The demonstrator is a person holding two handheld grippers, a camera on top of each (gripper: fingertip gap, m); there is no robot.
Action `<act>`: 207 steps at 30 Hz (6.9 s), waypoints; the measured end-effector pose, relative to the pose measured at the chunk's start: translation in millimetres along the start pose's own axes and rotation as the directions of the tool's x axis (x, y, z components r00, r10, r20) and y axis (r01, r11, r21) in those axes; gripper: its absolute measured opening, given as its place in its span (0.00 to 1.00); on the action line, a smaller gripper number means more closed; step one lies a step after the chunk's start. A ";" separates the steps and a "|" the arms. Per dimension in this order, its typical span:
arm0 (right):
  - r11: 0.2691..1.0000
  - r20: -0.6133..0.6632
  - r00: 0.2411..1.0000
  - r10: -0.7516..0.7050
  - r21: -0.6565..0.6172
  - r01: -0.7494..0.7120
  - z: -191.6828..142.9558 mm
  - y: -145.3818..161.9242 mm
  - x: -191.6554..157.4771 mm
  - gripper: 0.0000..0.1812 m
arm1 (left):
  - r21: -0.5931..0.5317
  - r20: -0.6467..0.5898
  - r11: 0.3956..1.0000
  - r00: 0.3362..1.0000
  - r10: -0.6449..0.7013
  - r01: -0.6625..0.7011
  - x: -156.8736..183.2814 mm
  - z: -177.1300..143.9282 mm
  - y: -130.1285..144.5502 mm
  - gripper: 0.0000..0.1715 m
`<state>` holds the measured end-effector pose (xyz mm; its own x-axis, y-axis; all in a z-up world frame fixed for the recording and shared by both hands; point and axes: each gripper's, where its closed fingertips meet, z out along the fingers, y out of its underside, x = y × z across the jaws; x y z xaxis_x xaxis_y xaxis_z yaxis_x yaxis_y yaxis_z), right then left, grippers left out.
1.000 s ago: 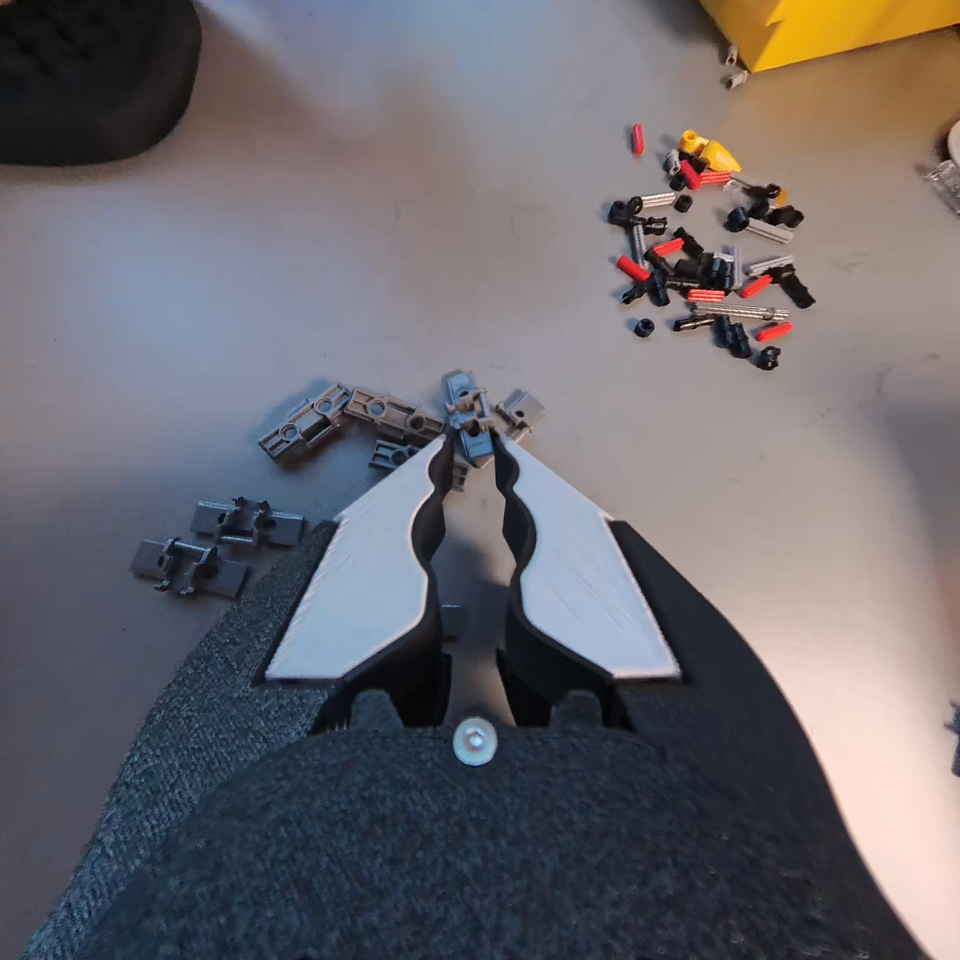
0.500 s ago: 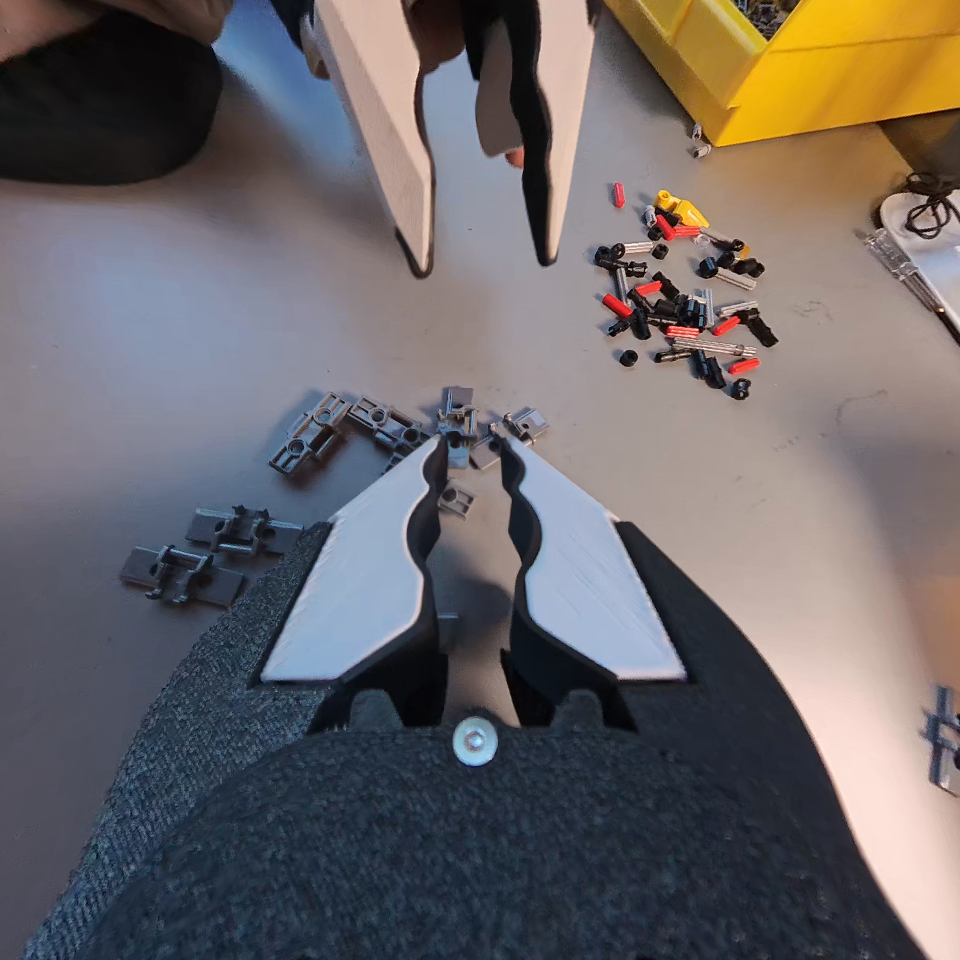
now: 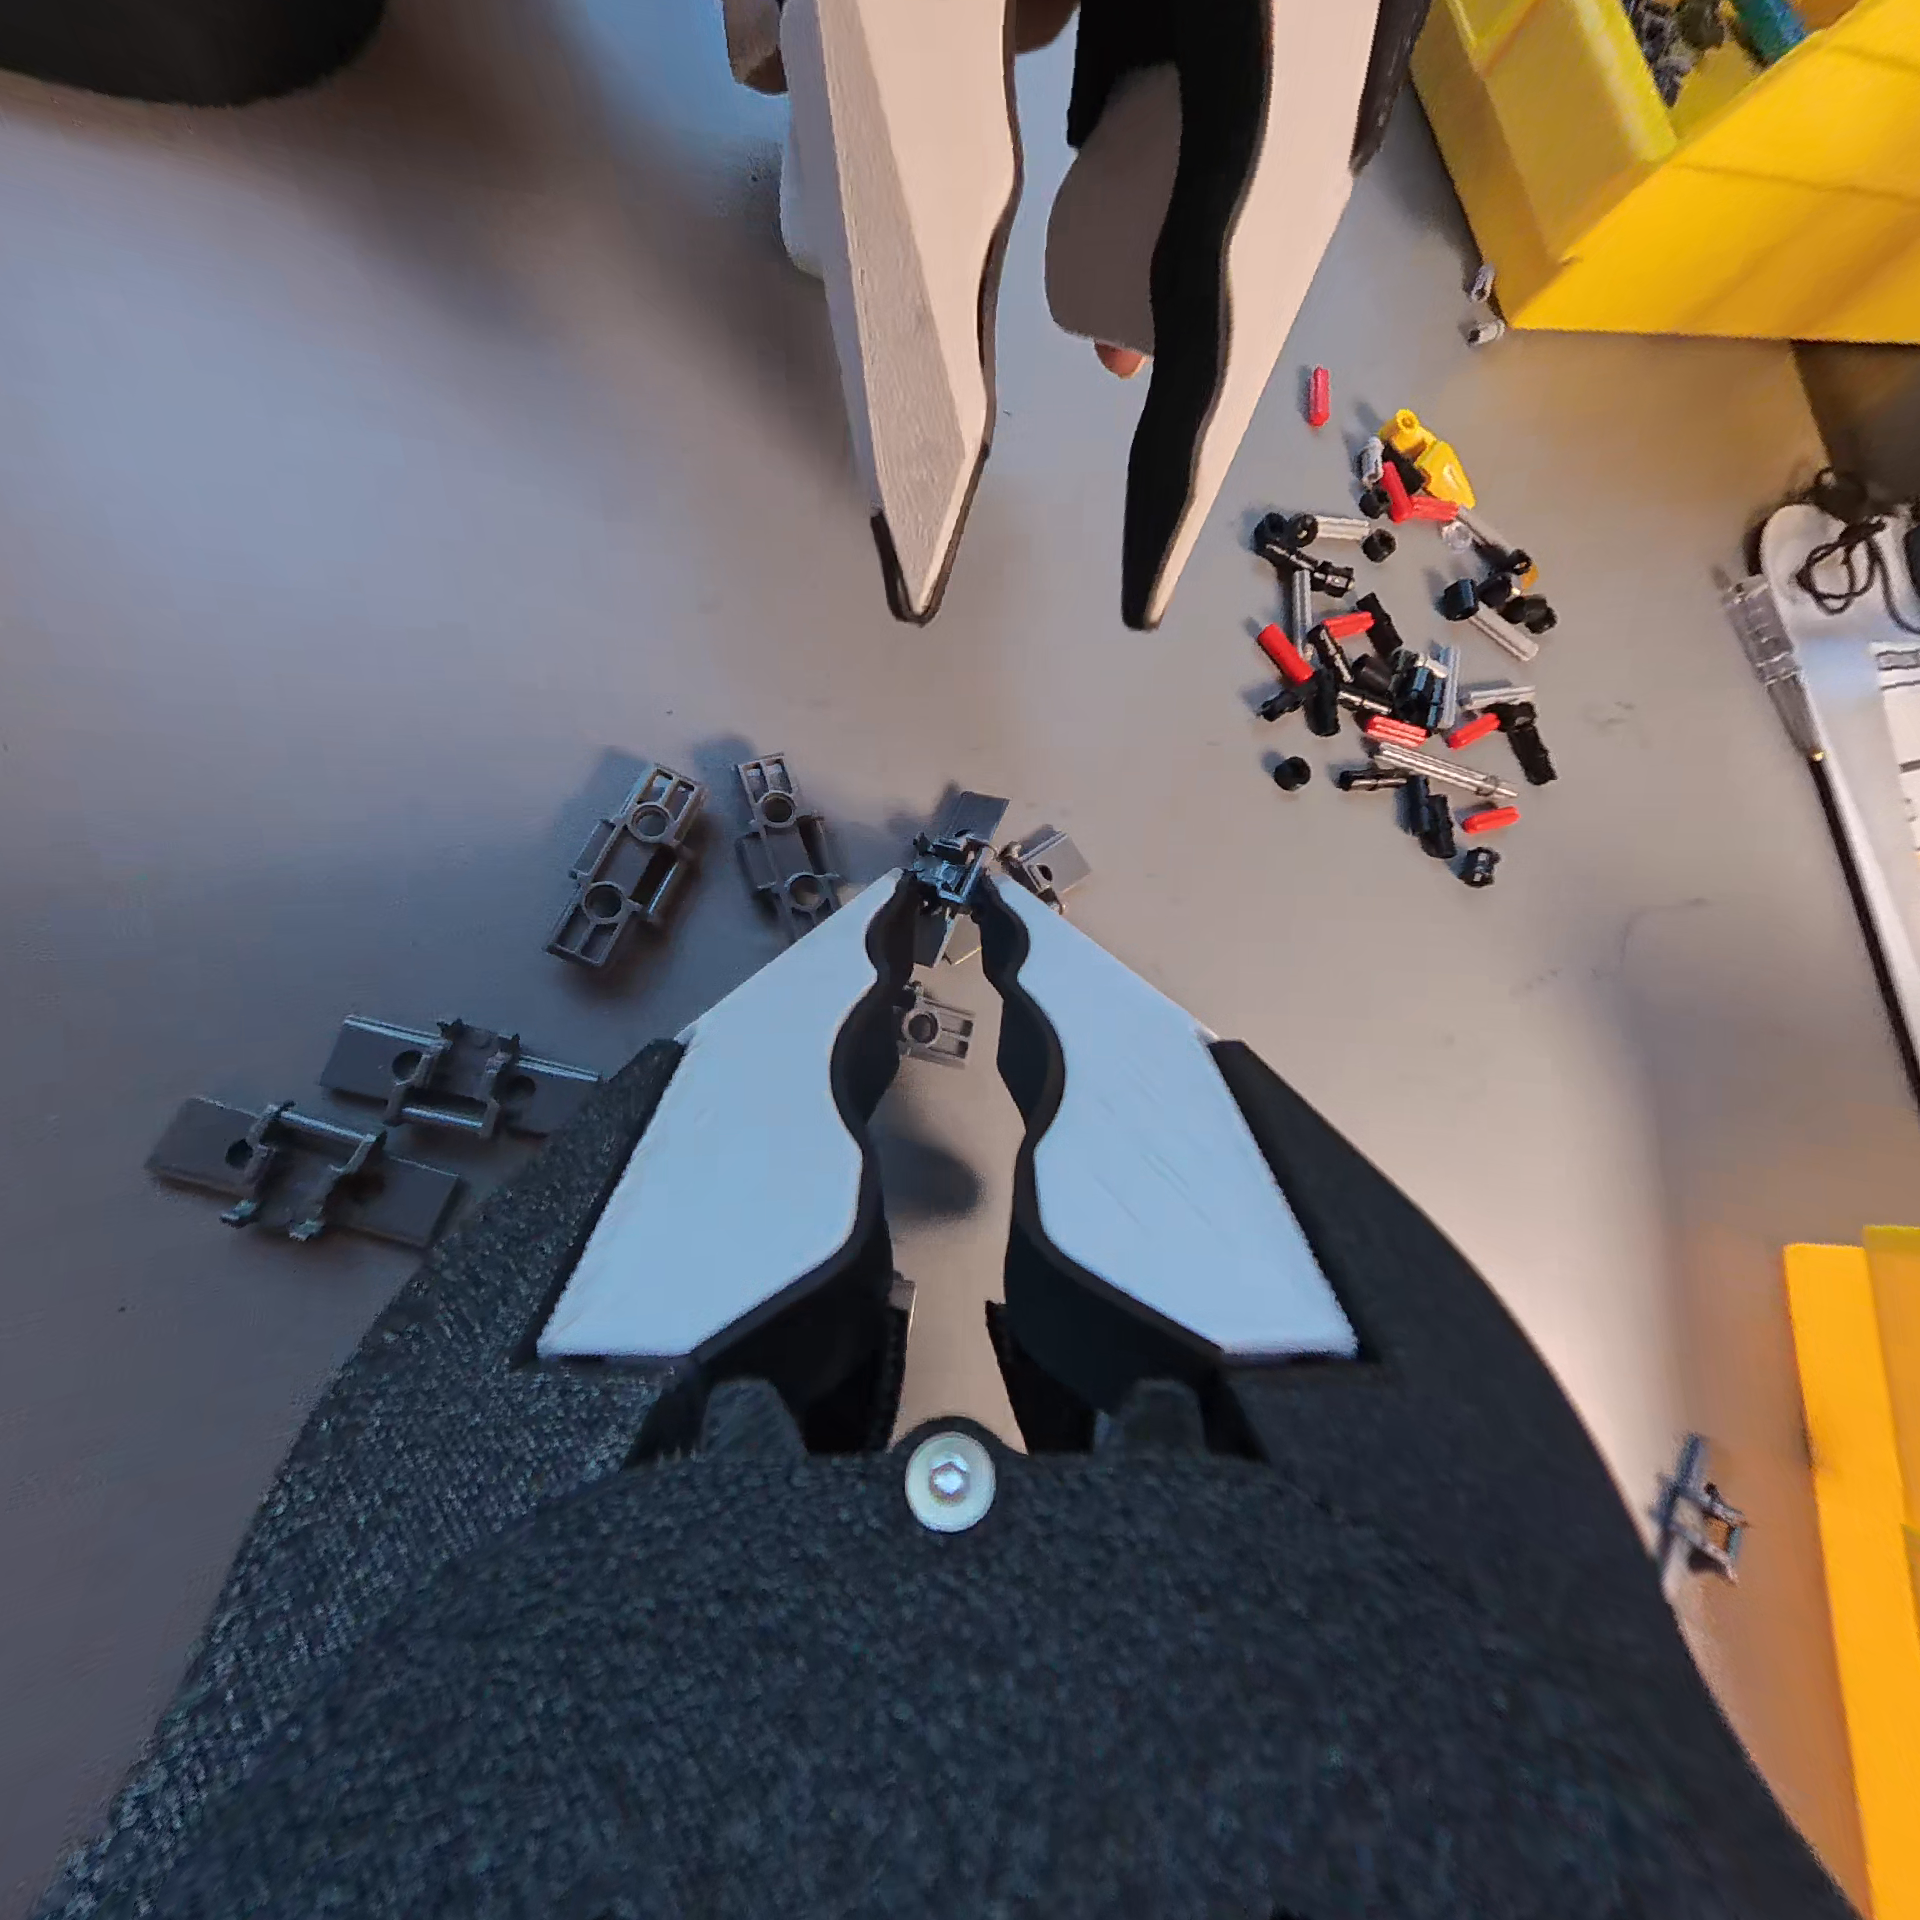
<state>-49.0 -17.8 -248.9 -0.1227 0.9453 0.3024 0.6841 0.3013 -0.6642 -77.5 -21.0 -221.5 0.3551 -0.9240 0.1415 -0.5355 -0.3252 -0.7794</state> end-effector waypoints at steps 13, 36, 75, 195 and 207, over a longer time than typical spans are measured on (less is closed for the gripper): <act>0.929 -0.163 0.956 -0.245 0.242 0.279 -28.7 -38.8 -3.1 0.05 | 0.048 -0.111 0.997 0.992 0.067 -0.062 27.2 6.8 -14.2 0.08; 0.946 -0.013 0.947 0.322 -0.045 -0.322 5.5 9.9 19.9 0.21 | 0.529 0.748 0.832 0.372 -0.550 0.168 -183.5 -207.5 39.5 0.19; 0.982 0.238 0.953 0.186 -0.005 -0.190 -20.4 15.4 -13.0 0.29 | 0.531 0.741 0.838 0.411 -0.530 0.124 -175.9 -199.8 31.8 0.02; 0.963 -0.313 0.948 0.052 0.268 0.036 -59.9 -2.3 114.0 0.06 | 0.565 -0.191 0.620 0.817 -0.544 0.545 -62.7 -42.5 -73.4 0.20; 0.917 -0.290 0.954 -0.078 0.355 0.183 -65.4 -47.0 68.5 0.01 | 0.465 -0.339 0.677 0.822 -0.458 0.570 -23.4 -11.0 -89.4 0.02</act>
<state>-42.5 24.6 -152.3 0.0379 0.8417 0.5386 0.3490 0.4939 -0.7964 -46.4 27.5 -148.5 0.2771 -0.6784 0.6804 0.1963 -0.6532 -0.7313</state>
